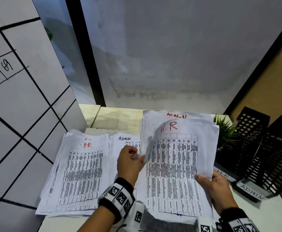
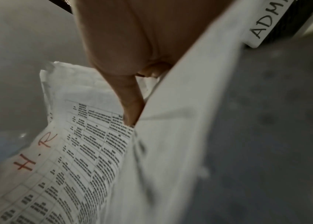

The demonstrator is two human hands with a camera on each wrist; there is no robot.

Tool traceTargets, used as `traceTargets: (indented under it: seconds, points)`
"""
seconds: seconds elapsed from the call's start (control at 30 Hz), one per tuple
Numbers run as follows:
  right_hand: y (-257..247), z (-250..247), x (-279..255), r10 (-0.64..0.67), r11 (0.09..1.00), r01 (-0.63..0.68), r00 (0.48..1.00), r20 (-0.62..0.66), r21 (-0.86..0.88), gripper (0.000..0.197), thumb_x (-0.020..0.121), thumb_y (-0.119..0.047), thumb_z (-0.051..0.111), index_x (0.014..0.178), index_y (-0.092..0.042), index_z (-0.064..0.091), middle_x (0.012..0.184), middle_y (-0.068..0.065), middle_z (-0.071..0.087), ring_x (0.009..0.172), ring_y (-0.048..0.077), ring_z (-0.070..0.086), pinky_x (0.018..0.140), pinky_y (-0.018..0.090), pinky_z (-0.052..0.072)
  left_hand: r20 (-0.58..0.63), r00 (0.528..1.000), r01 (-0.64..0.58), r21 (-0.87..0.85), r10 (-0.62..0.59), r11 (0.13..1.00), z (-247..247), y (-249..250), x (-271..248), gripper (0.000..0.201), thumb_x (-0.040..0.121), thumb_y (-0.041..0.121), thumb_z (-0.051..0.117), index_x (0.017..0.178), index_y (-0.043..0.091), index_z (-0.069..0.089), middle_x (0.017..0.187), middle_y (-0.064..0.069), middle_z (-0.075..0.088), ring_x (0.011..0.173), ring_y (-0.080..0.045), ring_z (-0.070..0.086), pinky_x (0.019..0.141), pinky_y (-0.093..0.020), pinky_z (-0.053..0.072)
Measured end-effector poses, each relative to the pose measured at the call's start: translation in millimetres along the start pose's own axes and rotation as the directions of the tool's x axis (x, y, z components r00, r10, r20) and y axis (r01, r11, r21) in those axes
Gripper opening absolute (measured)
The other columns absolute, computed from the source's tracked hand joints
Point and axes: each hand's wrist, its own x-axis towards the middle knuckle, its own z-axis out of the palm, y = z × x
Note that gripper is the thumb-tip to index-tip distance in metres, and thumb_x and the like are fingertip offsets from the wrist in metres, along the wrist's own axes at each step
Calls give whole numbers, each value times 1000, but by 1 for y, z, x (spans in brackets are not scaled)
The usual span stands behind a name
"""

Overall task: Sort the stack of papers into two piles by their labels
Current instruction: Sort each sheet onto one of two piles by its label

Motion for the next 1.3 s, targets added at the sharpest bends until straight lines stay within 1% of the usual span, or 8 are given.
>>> traceTargets:
  seconds: [0.53,0.67,0.77,0.9,1.0,1.17,1.23,1.3]
  points:
    - [-6,5,-4,21,997,-21,1000,1,69,28,72,7,66,99,5,61,80,21,73,60,26,70,54,34,59,-25,971,-240,-25,240,970,2,-10,-4,30,86,-2,62,112,10,70,89,8,69,81,15,60,71,-2,45]
    - [-5,4,-2,27,997,-28,1000,9,75,37,65,1,68,101,7,61,78,21,72,60,26,69,54,35,59,0,904,-427,55,427,903,4,-21,-5,24,89,7,61,108,17,72,92,8,73,80,-2,67,72,-32,58]
    - [-2,2,0,44,991,-45,999,9,130,39,61,1,67,99,8,60,74,15,74,59,23,70,52,30,57,-11,795,-604,86,607,793,2,-24,-8,24,87,18,59,108,16,71,96,4,74,81,-4,68,68,-31,58]
    - [5,-2,4,42,987,-44,999,12,153,29,70,10,65,98,9,60,86,26,72,61,26,70,54,35,59,54,711,-702,22,701,712,-2,-25,-28,23,89,15,53,109,20,64,127,5,63,117,-10,59,98,-28,49]
    - [8,-5,4,26,985,-23,1000,-15,170,36,86,24,43,88,-5,65,72,1,75,62,13,71,55,27,59,212,688,-697,-74,694,714,-6,-29,-46,28,91,12,45,112,27,56,132,13,57,122,-7,54,101,-23,45]
    - [12,-5,2,-23,959,21,1000,2,284,39,88,-5,63,65,-31,79,71,-8,75,62,7,71,52,22,57,327,790,-522,-83,518,849,-16,-32,-51,60,77,3,52,122,43,44,112,14,56,102,-4,58,84,-12,47]
    - [11,-3,1,-23,963,19,1000,10,269,53,90,8,55,64,-32,79,70,-11,74,60,4,70,51,18,55,249,820,-522,-42,515,852,-15,-29,-47,62,75,-3,56,107,48,43,106,15,54,90,-3,57,76,-7,42]
    - [10,1,1,-14,966,8,1000,23,259,20,84,-4,68,79,-20,78,73,-12,75,62,3,70,52,17,55,112,841,-526,-54,529,849,-13,-26,-41,58,77,-9,52,84,47,40,98,10,62,89,-6,61,74,-12,45]
